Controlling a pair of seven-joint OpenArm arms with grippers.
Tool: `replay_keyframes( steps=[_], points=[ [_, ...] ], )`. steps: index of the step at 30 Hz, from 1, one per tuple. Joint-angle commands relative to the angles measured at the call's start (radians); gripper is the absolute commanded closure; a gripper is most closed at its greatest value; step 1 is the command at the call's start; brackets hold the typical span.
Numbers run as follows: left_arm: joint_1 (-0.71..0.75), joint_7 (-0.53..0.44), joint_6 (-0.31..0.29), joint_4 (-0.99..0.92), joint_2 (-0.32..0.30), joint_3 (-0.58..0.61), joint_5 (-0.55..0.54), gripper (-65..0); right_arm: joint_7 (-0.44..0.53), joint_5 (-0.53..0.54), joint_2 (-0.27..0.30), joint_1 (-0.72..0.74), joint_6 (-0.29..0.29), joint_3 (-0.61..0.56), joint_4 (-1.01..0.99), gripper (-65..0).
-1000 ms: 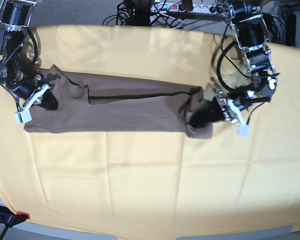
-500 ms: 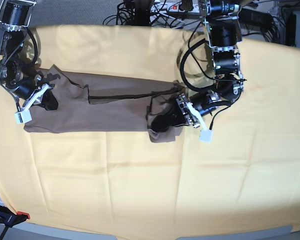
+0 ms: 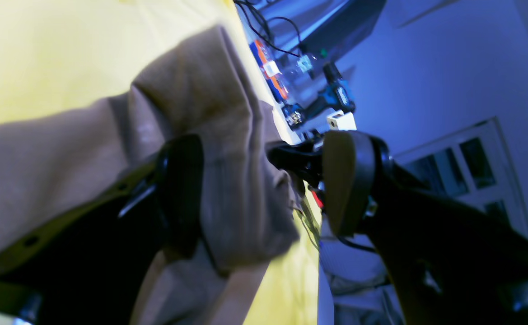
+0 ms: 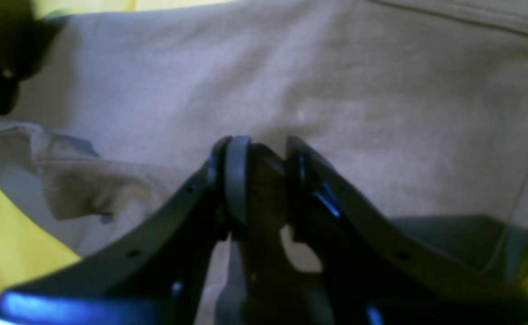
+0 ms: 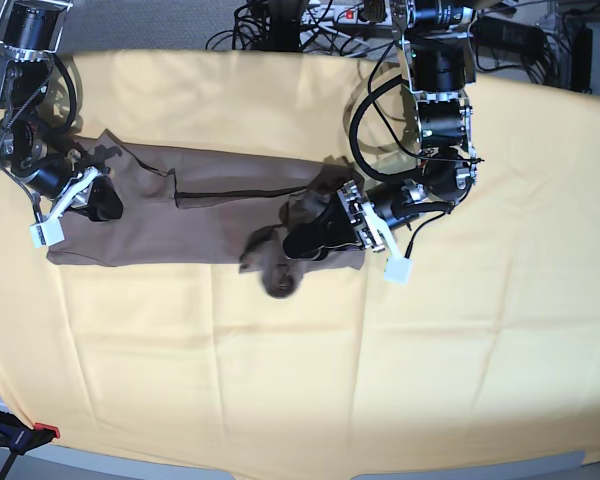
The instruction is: Fold the T-shirt properly
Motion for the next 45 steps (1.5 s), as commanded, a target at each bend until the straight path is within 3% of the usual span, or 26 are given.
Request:
replay_keyframes(
  steps=[1, 11, 15, 20, 24, 31, 37, 41, 45],
  points=[
    [-0.014, 0.004, -0.005, 0.012, 0.008, 0.015, -0.024, -43.1, -0.012, -0.009, 0.017, 0.005, -0.002, 0.003, 0.008, -18.3],
    [-0.014, 0.008, -0.018, 0.012, 0.008, 0.166, -0.023, -43.1, -0.012, -0.008, 0.017, 0.005, -0.002, 0.003, 0.008, -18.3],
    [-0.027, 0.008, -0.026, 0.012, 0.007, 0.168, -0.023, -42.5, -0.011, -0.005, 0.018, 0.01, -0.002, 0.003, 0.008, -18.3],
    [-0.063, 0.066, -0.026, 0.012, -0.032, 0.126, -0.023, -35.9, -0.012, 0.045, 0.029, 0.063, -0.002, 0.006, 0.012, -21.9],
    [-0.076, 0.158, -0.026, 0.012, -0.08, 0.082, -0.014, -35.9, -0.063, 0.038, 0.047, 0.1, -0.002, 0.008, 0.012, -33.8],
    [-0.076, 0.185, -0.026, 0.012, -0.162, 0.063, 0.09, -35.9, -0.109, 0.039, 0.097, 0.138, -0.013, 0.041, 0.012, -34.7],
    [-0.082, 0.23, -0.026, 0.025, -0.325, 0.038, -0.124, -35.9, -0.177, 0.038, 0.111, 0.137, -0.042, 0.172, 0.012, -34.8],
    [-0.116, 0.245, -0.026, 0.026, -0.407, -0.041, -0.156, -35.9, -0.211, 0.04, 0.109, 0.113, -0.093, 0.241, 0.003, -38.0],
    [-0.145, 0.245, -0.026, 0.026, -0.478, -0.129, -0.168, -35.9, -0.211, 0.042, 0.103, 0.08, -0.096, 0.248, -0.048, -38.0]
  ],
)
